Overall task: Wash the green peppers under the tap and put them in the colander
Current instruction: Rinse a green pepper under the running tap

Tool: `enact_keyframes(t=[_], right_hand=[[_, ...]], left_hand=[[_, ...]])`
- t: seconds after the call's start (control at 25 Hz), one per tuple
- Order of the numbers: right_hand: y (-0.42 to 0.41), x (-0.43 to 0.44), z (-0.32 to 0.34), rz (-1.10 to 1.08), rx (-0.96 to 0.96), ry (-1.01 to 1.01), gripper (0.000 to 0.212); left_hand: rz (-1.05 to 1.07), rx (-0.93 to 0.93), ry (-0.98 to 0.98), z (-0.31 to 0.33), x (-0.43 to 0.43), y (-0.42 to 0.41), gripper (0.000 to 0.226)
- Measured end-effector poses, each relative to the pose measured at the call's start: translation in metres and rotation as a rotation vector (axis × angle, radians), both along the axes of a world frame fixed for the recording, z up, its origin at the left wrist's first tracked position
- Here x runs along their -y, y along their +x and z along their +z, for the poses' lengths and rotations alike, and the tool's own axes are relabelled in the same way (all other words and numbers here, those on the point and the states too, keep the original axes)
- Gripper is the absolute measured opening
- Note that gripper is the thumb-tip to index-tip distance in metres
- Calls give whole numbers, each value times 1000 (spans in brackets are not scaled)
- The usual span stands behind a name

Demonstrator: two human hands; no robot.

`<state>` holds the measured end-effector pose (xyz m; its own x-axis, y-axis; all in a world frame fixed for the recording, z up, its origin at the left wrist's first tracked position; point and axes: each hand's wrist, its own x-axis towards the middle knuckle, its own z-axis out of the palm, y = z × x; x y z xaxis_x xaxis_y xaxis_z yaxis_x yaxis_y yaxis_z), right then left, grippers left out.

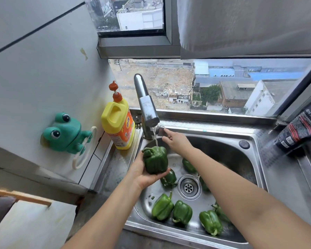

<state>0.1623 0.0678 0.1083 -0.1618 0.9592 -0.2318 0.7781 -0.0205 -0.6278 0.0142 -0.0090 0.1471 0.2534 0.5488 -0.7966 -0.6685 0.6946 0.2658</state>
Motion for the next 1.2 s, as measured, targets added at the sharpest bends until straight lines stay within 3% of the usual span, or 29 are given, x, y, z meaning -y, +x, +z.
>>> enact_keyframes(t=[0.08, 0.16, 0.24, 0.32, 0.4, 0.52, 0.6, 0.8, 0.92, 1.0, 1.12, 1.2], right_hand=[[3, 12, 16, -17, -103, 6, 53], [-6, 39, 34, -147, -382, 74, 48], [-26, 69, 44, -134, -593, 69, 43], [-46, 89, 40, -168, -632, 113, 39], [-56, 84, 35, -370, -700, 171, 34], [-51, 61, 44, -586, -801, -54, 27], [-47, 52, 50, -504, -755, -170, 29], [-48, 73, 42, -230, -872, 124, 40], [-45, 69, 48, -389, -776, 264, 23], [-41, 57, 62, -546, -854, 55, 20], [-31, 49, 83, -673, -1083, -509, 28], [-32, 52, 80, -696, -1218, -564, 31]], left_hand=[[-9, -70, 42, 3, 0, 3, 37], [12, -111, 79, 6, -4, 5, 33], [85, -31, 103, 5, -8, 9, 34], [124, 36, 158, 7, -6, 16, 33], [95, -54, 237, 6, -4, 21, 28], [50, -263, 376, 6, -2, 26, 21], [73, -291, 380, 7, -5, 26, 21], [-33, -43, 198, 29, -21, 8, 28], [-97, -68, 302, 28, -19, 17, 21], [-71, -177, 460, 19, -14, 26, 28], [-33, -493, 707, 8, -9, 26, 48], [-83, -773, 844, 5, -12, 19, 45]])
